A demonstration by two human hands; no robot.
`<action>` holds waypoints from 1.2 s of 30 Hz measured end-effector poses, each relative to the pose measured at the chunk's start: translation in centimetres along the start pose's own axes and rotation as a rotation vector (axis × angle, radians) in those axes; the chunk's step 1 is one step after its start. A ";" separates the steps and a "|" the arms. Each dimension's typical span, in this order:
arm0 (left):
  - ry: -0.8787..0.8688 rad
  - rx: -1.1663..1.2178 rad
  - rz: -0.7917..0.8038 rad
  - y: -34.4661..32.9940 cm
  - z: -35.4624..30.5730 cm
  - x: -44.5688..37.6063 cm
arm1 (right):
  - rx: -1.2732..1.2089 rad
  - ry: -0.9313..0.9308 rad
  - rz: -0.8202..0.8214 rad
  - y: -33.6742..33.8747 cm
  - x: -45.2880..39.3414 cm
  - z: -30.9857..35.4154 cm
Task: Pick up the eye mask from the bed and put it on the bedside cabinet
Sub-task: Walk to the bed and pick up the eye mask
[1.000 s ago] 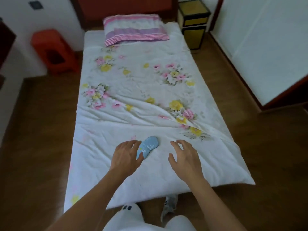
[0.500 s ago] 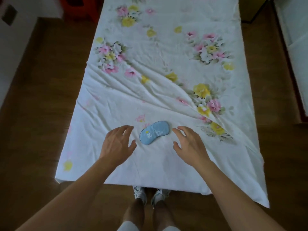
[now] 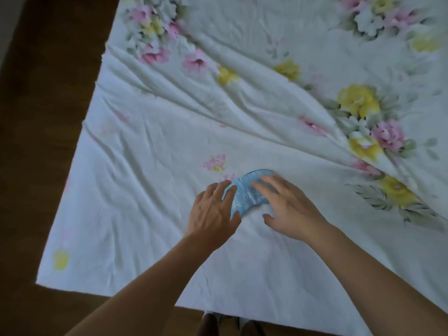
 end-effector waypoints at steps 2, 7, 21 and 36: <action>-0.007 -0.018 0.027 -2.8 0.3 -0.8 | 0.082 0.062 0.020 -1.9 -1.6 -0.4; -0.064 -0.075 0.036 -6.4 0.8 -2.0 | 0.151 0.083 -0.032 -3.8 -4.0 -1.1; 0.050 0.297 0.107 -4.7 2.0 -3.7 | 0.008 -0.022 -0.002 0.8 -5.6 -1.6; 0.369 1.602 0.337 11.9 -5.3 3.8 | -1.402 -0.416 0.111 16.4 3.1 4.4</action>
Point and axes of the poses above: each hand's wrist, its own x-axis away from the middle knuckle, its own y-axis out of the back of the hand, z = x × y, the point moved 10 cm from there along -x, towards the middle knuckle, and after that the axes turned 1 degree about -y, right-handed, at the moved point
